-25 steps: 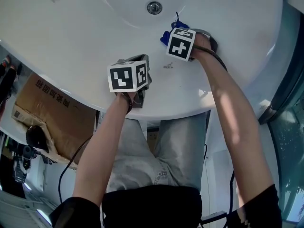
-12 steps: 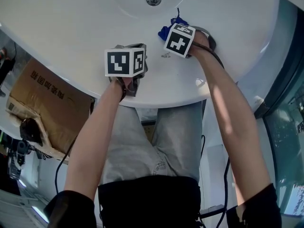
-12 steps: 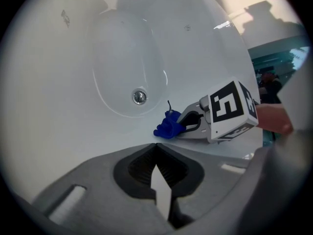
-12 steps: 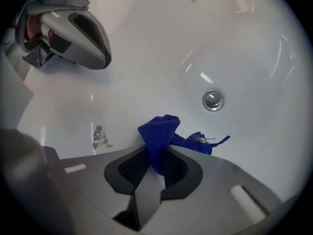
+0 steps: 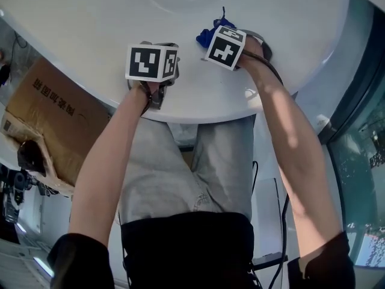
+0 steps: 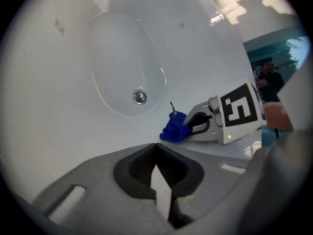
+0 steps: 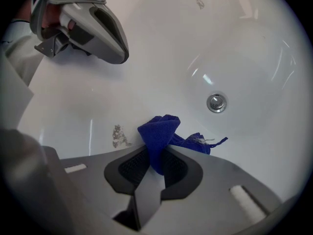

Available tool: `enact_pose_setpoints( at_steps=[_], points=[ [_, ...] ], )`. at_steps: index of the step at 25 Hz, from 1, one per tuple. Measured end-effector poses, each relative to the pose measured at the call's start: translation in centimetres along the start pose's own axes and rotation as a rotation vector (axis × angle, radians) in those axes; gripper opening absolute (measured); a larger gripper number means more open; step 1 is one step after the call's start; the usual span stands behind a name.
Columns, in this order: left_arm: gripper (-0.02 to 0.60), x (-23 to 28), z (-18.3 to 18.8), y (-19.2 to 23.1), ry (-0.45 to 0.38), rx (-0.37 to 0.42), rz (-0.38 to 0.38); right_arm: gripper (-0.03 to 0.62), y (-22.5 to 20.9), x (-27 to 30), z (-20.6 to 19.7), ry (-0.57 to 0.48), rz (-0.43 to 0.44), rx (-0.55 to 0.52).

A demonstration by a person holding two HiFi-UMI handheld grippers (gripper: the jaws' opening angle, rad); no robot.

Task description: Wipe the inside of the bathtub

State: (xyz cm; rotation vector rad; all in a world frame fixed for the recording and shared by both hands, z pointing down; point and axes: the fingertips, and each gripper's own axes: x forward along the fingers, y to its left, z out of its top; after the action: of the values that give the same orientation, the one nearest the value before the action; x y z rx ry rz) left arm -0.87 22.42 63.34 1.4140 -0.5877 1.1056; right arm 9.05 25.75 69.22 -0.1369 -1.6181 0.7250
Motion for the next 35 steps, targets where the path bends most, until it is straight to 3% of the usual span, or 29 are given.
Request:
enact_pose_setpoints(
  at_steps=[19,25,35],
  points=[
    [0.003,-1.8,-1.0,-0.4,0.014,0.005,0.027,0.063,4.8,-3.8,-1.2,0.025,0.008,-0.067],
    [0.003,-2.8,-1.5,-0.2,0.024,-0.067,0.045,0.063,7.3,-5.6,-1.2,0.015,0.034,-0.081],
    [0.003,-5.1,-2.0,-2.9,0.035,-0.038,0.049,0.063,9.4,-7.8,-2.0,-0.012,0.034,-0.032]
  ],
)
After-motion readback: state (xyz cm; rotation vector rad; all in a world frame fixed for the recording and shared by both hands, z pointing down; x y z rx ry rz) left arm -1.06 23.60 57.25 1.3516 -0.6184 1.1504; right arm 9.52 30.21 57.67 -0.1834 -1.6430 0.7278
